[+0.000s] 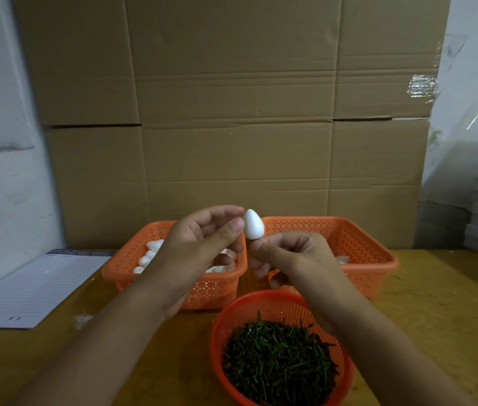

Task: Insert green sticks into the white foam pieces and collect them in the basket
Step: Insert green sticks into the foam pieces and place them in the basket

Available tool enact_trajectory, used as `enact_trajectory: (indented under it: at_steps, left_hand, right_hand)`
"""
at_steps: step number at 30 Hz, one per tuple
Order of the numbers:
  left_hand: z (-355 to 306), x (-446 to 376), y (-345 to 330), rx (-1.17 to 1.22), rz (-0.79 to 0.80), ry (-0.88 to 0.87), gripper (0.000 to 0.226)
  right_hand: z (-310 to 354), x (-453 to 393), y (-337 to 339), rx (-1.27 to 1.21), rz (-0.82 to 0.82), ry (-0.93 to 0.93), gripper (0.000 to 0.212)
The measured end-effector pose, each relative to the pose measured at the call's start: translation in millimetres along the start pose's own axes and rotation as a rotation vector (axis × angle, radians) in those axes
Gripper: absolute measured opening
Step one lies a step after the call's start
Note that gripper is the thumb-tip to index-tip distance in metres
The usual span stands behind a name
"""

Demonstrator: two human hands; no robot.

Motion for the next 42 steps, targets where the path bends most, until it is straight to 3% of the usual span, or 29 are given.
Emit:
enact_trajectory:
  at_steps: [12,20,24,27,31,34,39,42]
  left_hand:
    - [6.6,-3.2,-0.1,-0.008,0.029,0.027,0.026]
    - [2.3,-2.3,3.8,0.025,-0.028,-0.003,0.027]
    - [2.3,-6.7,27.0,-0.062,-0.201,-0.023,0.016]
    - [7.7,-14.1,63.0,-0.096,-0.379,0.010,0.022]
    - [20.9,-23.2,107.5,-0.103,-0.491,0.074,0.027]
    - [23.4,-28.3,125.5,-0.312,-0.514,0.055,0.027]
    - [34.1,-33.3,114.3,-0.940,-0.443,0.029,0.020]
    - [57.9,-34.1,108.9,-1.149,-0.367,0.180,0.044]
  right_hand:
    - [-0.9,0.2,-6.4,0.008,0.066,0.008,0.018]
    - [-8.7,-1.3,-2.5,0.014,0.004,-0.001,0.014]
    - [-13.9,-2.1,3.6,-0.020,-0.041,-0.040,0.017]
    - [-16.3,-3.2,7.4,-0.021,-0.055,-0.046,0.017]
    - [-20.2,-4.1,9.4,-0.020,-0.067,-0.052,0.016]
    - [-31.0,-3.5,17.8,-0.072,-0.130,-0.119,0.017]
    - [-67.7,5.6,54.4,-0.119,-0.328,-0.353,0.022]
    - [-82.2,9.8,74.0,-0.134,-0.424,-0.402,0.018]
Point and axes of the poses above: each hand's wrist, its own x-axis away from the middle knuckle, its own y-axis out of the back of the hand, z = x × y, the point moved 9 cm from there along -x, towards the middle knuckle, and after that the axes turned 15 degrees about y, right-handed, at the moved point
